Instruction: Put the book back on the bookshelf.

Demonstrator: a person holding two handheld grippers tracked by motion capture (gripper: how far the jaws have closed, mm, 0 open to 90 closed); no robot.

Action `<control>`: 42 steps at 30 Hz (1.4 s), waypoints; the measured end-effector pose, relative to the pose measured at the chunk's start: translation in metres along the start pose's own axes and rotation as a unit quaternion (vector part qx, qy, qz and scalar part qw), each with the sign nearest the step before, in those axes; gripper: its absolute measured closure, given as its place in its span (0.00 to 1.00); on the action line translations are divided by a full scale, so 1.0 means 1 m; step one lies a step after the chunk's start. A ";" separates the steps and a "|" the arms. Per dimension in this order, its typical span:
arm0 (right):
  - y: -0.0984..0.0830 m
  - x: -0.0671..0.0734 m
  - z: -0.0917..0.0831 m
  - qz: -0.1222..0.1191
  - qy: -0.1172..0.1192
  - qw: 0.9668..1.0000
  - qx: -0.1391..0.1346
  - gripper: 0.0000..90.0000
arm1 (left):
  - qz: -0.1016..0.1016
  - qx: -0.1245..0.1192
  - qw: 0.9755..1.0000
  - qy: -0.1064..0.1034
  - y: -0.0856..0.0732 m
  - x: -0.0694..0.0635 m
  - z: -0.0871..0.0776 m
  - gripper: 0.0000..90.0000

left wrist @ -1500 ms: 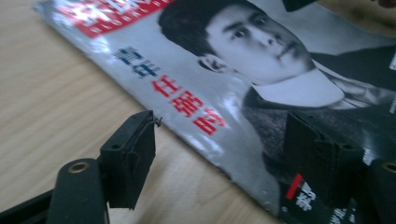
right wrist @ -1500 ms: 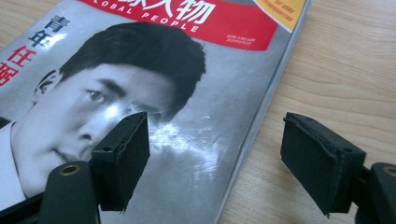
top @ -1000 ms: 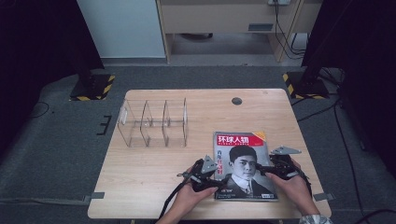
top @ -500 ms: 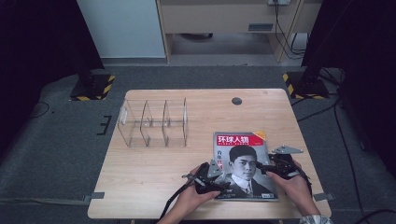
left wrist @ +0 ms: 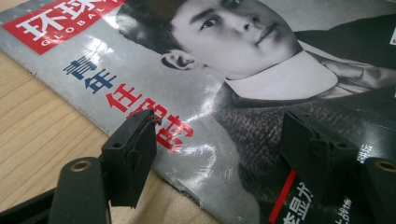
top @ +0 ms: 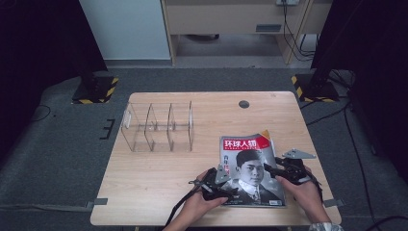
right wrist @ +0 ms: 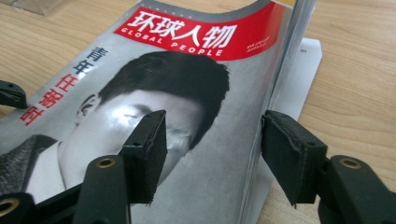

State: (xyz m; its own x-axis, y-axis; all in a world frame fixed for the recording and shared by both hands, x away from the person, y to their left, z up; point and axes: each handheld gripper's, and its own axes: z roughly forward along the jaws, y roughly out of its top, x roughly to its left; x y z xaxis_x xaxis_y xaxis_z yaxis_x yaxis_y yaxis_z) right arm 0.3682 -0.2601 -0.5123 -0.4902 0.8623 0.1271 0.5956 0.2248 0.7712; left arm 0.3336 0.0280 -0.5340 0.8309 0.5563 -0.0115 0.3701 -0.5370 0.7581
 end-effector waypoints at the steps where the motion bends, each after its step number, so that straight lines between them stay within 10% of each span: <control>1: 0.000 0.000 -0.001 -0.001 0.003 1.000 -0.001 0.47 | 0.000 0.000 1.000 0.000 0.000 0.000 0.000 0.30; 23: 0.005 0.004 -0.002 0.029 0.044 0.998 -0.038 0.55 | 0.001 0.001 1.000 0.001 0.000 0.000 0.000 0.30; 42: -0.001 0.009 0.013 -0.007 0.008 1.000 0.022 0.44 | 0.000 0.001 1.000 0.001 0.000 0.000 0.000 0.30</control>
State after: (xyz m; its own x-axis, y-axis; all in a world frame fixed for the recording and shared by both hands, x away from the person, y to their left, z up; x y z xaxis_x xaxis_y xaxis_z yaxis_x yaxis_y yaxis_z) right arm 0.3715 -0.2466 -0.5197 -0.5095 0.8510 0.1269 0.6154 0.2574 0.7450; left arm 0.3337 0.0275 -0.5340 0.8301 0.5575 -0.0092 0.3699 -0.5382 0.7573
